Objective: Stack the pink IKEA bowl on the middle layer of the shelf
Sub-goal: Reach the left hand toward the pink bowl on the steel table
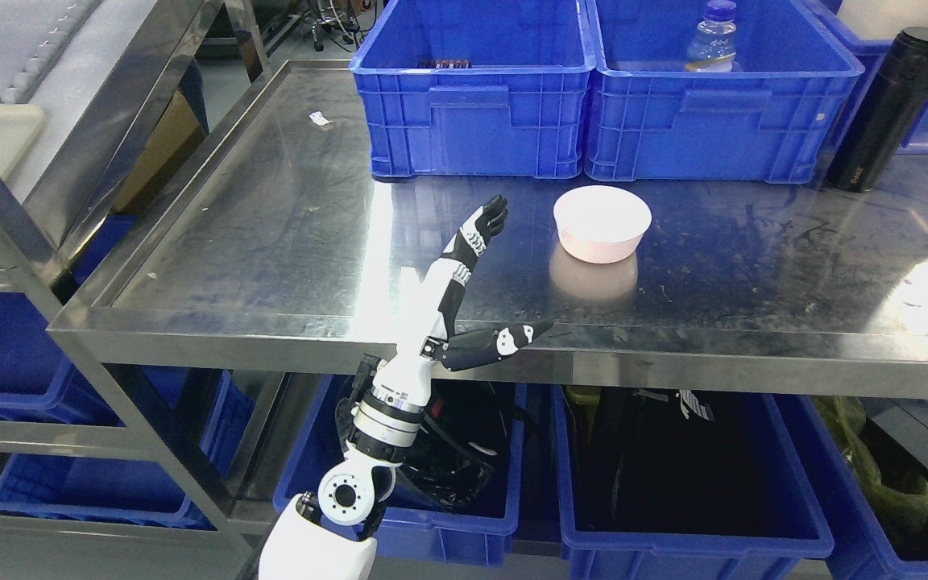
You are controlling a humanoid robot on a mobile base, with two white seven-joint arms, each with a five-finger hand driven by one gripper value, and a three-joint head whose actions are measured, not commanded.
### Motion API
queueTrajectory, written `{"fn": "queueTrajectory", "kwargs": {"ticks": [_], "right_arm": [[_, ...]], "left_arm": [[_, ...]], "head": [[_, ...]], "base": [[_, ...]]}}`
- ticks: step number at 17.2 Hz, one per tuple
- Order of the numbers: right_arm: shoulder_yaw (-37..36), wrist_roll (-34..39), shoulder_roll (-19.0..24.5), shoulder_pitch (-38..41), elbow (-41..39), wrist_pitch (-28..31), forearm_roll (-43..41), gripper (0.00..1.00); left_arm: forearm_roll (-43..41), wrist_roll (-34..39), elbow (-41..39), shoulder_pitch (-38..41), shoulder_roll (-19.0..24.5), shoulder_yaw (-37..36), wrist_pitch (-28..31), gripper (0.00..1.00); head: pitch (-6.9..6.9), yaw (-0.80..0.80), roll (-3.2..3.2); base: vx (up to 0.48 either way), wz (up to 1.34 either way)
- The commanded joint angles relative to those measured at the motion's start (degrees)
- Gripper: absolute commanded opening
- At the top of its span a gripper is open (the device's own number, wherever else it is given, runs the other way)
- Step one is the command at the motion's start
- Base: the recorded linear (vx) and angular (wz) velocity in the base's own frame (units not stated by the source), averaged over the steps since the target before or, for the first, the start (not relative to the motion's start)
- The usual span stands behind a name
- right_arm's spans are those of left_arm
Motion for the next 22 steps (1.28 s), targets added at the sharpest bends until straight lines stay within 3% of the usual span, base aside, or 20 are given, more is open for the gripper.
{"fn": "queueTrajectory", "kwargs": {"ticks": [1,5,6,8,10,12,14,16,17,22], "right_arm": [[0.0,-0.02,-1.0,0.18,-1.0,-0.04,0.0,1.0],[0.0,-0.02,-1.0,0.18,-1.0,-0.04,0.0,1.0],[0.0,-0.02,-1.0,0.27,-1.0,-0.04,0.0,1.0],[0.0,-0.02,-1.0,0.27,-1.0,-0.04,0.0,1.0],[0.0,-0.02,-1.0,0.27,-1.0,-0.04,0.0,1.0],[0.0,-0.02,-1.0,0.27,-1.0,-0.04,0.0,1.0],[0.0,-0.02,-1.0,0.18,-1.0,-0.04,0.0,1.0],[0.0,-0.02,-1.0,0.27,-1.0,-0.04,0.0,1.0],[0.0,-0.02,-1.0,0.18,-1.0,-0.04,0.0,1.0],[0.0,-0.02,-1.0,0.27,-1.0,-0.04,0.0,1.0]], "left_arm": [[0.71,-0.26,-0.13,0.96,1.0,4.22,-0.98,1.0],[-1.04,-2.8,0.57,-5.51,1.73,9.14,-0.2,1.0],[-3.84,-4.55,1.18,-7.46,5.5,9.33,0.24,1.0],[-14.0,-10.95,1.63,-11.15,10.27,9.5,2.6,1.0],[-25.08,-20.78,1.54,-14.93,10.81,9.68,5.94,0.98],[-35.97,-28.09,1.45,-20.1,10.29,8.81,7.62,0.96],[-47.13,-29.96,1.54,-23.38,8.71,4.96,8.33,0.95],[-55.6,-30.84,2.06,-24.7,3.11,-0.4,11.82,0.97],[-57.55,-33.02,3.2,-25.4,1.0,-1.56,13.5,0.97],[-58.36,-34.89,9.97,-37.77,1.0,-8.49,20.27,1.0]], "head": [[0.0,0.0,0.0],[0.0,0.0,0.0],[0.0,0.0,0.0],[-0.01,0.0,0.0],[-0.02,0.0,0.0],[-0.01,0.0,0.0],[-0.02,0.0,0.0],[-0.01,0.0,0.0],[-0.01,0.0,0.0],[-0.02,0.0,0.0]], "base": [[0.035,-0.21],[0.027,-0.11],[0.017,-0.07],[0.008,-0.04],[0.0,0.0],[0.0,0.0],[0.0,0.0],[0.0,0.0],[0.0,0.0],[0.0,0.0]]}}
